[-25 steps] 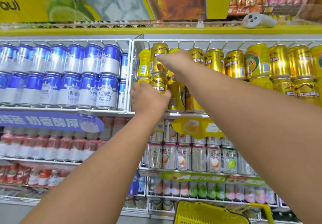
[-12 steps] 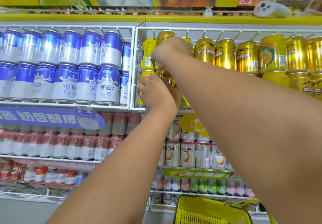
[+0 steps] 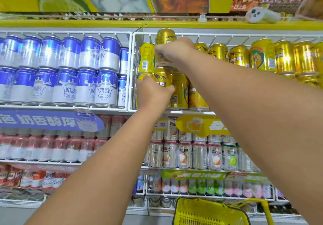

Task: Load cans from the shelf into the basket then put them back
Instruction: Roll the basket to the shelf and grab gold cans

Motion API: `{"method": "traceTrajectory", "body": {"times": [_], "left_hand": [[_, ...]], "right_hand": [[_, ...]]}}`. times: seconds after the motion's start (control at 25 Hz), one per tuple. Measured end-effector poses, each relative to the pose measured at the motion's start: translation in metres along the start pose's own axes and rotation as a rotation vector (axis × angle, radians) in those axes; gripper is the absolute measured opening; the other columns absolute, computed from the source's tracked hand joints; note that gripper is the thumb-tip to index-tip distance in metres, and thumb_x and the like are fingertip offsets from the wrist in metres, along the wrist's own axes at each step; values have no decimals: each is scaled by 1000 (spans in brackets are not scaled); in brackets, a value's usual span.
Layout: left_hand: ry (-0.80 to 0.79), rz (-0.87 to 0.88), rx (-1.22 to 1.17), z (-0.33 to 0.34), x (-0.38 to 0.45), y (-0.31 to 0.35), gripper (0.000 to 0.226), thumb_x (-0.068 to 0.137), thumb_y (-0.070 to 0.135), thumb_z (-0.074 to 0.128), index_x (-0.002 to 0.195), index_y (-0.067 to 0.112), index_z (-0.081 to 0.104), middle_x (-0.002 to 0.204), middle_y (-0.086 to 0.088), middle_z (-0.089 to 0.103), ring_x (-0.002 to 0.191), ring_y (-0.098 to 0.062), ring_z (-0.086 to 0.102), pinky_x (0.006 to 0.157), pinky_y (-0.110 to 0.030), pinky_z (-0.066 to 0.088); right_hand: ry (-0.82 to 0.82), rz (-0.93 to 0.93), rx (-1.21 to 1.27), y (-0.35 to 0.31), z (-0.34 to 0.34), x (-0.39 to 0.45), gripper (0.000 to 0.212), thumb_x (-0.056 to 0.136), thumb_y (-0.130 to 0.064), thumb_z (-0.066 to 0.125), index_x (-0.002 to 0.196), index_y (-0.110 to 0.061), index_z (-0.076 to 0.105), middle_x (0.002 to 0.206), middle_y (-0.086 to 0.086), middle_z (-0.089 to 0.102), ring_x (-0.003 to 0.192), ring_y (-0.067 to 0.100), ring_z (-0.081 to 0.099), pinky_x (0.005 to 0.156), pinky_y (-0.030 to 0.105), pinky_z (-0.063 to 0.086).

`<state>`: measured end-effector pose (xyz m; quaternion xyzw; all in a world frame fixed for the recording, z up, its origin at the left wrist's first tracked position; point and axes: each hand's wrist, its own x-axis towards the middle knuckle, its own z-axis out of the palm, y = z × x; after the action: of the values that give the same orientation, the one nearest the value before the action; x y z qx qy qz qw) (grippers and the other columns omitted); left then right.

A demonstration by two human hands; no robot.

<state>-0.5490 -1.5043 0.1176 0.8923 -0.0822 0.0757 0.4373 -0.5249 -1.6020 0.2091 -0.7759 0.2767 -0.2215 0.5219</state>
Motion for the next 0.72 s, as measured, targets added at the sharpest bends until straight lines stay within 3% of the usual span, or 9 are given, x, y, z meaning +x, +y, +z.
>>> {"method": "traceTrajectory", "body": {"times": [0.08, 0.16, 0.28, 0.4, 0.44, 0.56, 0.64, 0.72], "left_hand": [[-20, 18, -50, -8, -1, 1, 60, 65, 57, 82, 101, 14, 62, 117, -7, 60, 104, -28, 62, 81, -33, 51], [-35, 48, -73, -19, -5, 2, 53, 69, 54, 83, 104, 20, 63, 114, -2, 61, 102, -23, 62, 79, -27, 44], [-81, 29, -136, -34, -22, 6, 59, 74, 50, 83, 119, 17, 64, 100, 8, 56, 90, -17, 56, 78, -22, 38], [-133, 32, -196, -40, -45, 10, 40, 72, 54, 82, 87, 21, 65, 77, 12, 63, 74, -16, 62, 60, -24, 40], [-140, 44, -209, -41, -55, 12, 42, 71, 56, 82, 86, 21, 65, 77, 11, 65, 72, -14, 62, 59, -25, 41], [-199, 68, -317, -33, -95, 15, 39, 74, 51, 83, 93, 20, 70, 80, 10, 70, 68, -2, 63, 56, -17, 44], [-253, 56, -404, -20, -125, 15, 32, 74, 45, 84, 95, 23, 73, 81, 13, 74, 70, 5, 66, 61, -13, 48], [-335, 31, -437, 3, -154, 9, 30, 74, 44, 85, 95, 26, 73, 86, 16, 75, 74, 6, 68, 65, -14, 51]], "right_hand": [[-27, -7, 100, 5, -20, -7, 31, 69, -27, 84, 91, -11, 69, 91, 4, 72, 61, 15, 69, 46, 23, 55], [-41, -26, 65, 10, -43, -12, 42, 64, -42, 85, 95, -16, 71, 93, 0, 73, 76, 14, 70, 61, 28, 58], [-105, -36, 102, 24, -81, -28, 62, 57, -50, 85, 107, -17, 71, 98, -2, 74, 88, 12, 69, 67, 31, 52], [-146, -91, 99, 50, -125, -54, 60, 63, -52, 85, 109, -14, 73, 101, -3, 75, 93, 9, 68, 72, 31, 52], [-162, -104, 84, 61, -139, -65, 63, 66, -53, 84, 112, -12, 71, 107, -3, 73, 98, 8, 65, 77, 30, 51], [-177, -83, 116, 109, -179, -102, 97, 59, -57, 87, 136, -9, 56, 124, -6, 63, 112, 10, 61, 96, 35, 49], [-181, -57, 133, 150, -201, -127, 93, 56, -57, 89, 132, -14, 58, 115, -11, 66, 108, 9, 64, 96, 36, 49], [-215, -25, 150, 197, -219, -149, 60, 59, -53, 89, 107, -21, 71, 102, -12, 73, 100, 6, 68, 93, 33, 48]]}}
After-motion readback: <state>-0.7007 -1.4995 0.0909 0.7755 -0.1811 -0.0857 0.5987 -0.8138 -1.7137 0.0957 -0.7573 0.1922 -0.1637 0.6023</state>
